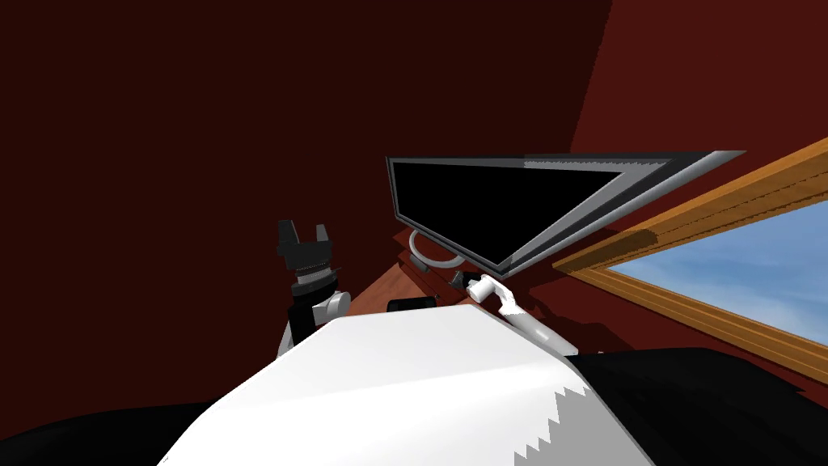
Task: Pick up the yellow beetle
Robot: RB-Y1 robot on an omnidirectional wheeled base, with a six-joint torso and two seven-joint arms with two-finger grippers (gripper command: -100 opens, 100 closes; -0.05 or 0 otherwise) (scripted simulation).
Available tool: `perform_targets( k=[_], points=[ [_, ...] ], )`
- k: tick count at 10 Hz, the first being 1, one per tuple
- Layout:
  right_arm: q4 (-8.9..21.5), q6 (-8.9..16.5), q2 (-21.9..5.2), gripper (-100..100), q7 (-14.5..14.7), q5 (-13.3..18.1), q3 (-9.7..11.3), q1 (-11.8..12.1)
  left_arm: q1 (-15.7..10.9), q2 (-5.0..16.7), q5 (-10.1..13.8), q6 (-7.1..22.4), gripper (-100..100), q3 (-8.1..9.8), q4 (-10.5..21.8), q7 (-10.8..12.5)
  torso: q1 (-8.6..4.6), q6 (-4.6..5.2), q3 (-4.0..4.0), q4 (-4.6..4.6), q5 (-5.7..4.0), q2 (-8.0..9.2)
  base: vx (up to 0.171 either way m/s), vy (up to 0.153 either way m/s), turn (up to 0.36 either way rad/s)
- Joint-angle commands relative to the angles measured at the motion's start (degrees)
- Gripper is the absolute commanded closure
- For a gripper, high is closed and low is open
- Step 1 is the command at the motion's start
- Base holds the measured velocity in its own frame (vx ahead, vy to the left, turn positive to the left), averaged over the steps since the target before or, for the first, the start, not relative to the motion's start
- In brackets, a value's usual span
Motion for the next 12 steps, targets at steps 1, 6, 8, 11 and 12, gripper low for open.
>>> perform_targets(
  k=[1,6,8,11,12],
  points=[
    [0.73,1.81,-0.86,-100,2.40,-0.10,0.47,-0.45,0.00,0.00,0.00,0.00,0,0.00,0.00,0.00,0.00,0.00,0.00,0.00,0.00,0.00,0.022,0.002,0.086],
    [2.89,1.37,-0.66,-100,2.92,0.95,1.35,-0.64,0.00,0.00,0.00,0.00,0,0.00,0.00,0.00,0.01,0.02,0.04,0.02,0.00,0.08,0.011,-0.004,0.044],
    [4.74,-0.02,0.17,-100,2.14,2.03,1.98,-0.69,0.00,0.00,0.00,0.00,0,0.00,0.00,0.00,-0.07,0.01,0.01,0.00,-0.02,0.02,0.021,-0.023,0.085],
    [5.04,-0.31,0.24,100,1.94,2.19,2.07,-0.64,0.00,0.00,0.00,0.00,0,0.00,0.00,0.00,-0.04,0.03,0.02,0.01,-0.01,0.04,0.011,-0.012,0.029],
    [5.01,-0.28,0.28,100,1.94,2.16,2.12,-0.60,0.00,0.00,0.00,0.00,0,0.00,0.00,0.00,-0.02,0.02,0.04,0.04,0.02,0.06,0.000,0.000,0.000]
  ],
)
